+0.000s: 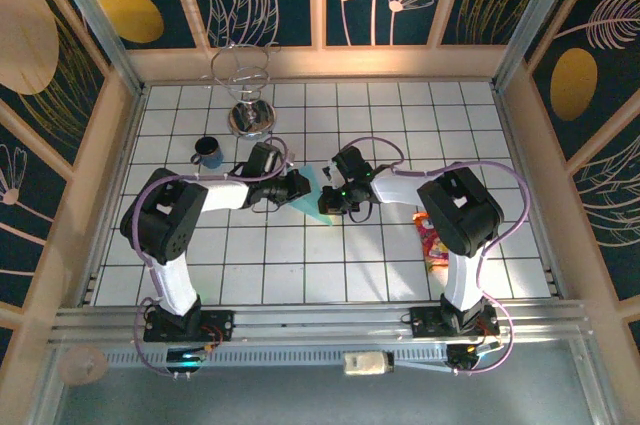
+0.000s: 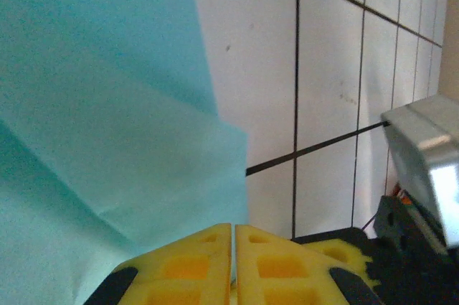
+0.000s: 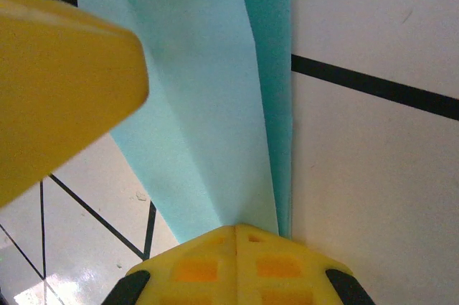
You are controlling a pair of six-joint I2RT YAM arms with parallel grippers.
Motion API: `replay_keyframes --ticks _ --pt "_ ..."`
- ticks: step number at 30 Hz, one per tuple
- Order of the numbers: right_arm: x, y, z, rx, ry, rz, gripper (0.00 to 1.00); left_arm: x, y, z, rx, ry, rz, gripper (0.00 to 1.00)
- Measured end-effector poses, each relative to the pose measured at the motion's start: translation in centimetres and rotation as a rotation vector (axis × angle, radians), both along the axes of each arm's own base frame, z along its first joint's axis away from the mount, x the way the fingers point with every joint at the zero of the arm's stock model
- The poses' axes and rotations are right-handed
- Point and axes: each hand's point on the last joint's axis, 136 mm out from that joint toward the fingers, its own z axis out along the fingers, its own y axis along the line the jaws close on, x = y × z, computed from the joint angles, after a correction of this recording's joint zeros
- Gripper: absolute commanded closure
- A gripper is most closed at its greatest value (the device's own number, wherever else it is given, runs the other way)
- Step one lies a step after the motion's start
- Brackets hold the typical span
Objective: Fold a paper plane with a square sheet of paper (pick it up from the middle)
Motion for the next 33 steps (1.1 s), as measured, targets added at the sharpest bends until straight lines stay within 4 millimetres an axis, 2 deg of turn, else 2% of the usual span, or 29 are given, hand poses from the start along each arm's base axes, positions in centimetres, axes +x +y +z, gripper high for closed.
replay_keyframes --ticks 14,25,33 --pt "-0.1 0.0 -0.1 -0.013 0.015 0.001 1.0 -1.3 -1.5 -2.0 -0.009 0.054 -0.061 0.9" --pt "0.2 0.6 -0.3 -0.017 -0.001 0.022 1.0 0.7 -0.8 -2.4 0.078 0.097 -0.047 0.89" --pt "0.7 1.1 -0.4 -0.017 -0.026 0.028 1.0 3.9 2.0 -2.4 0.092 0.113 -0.02 0.87"
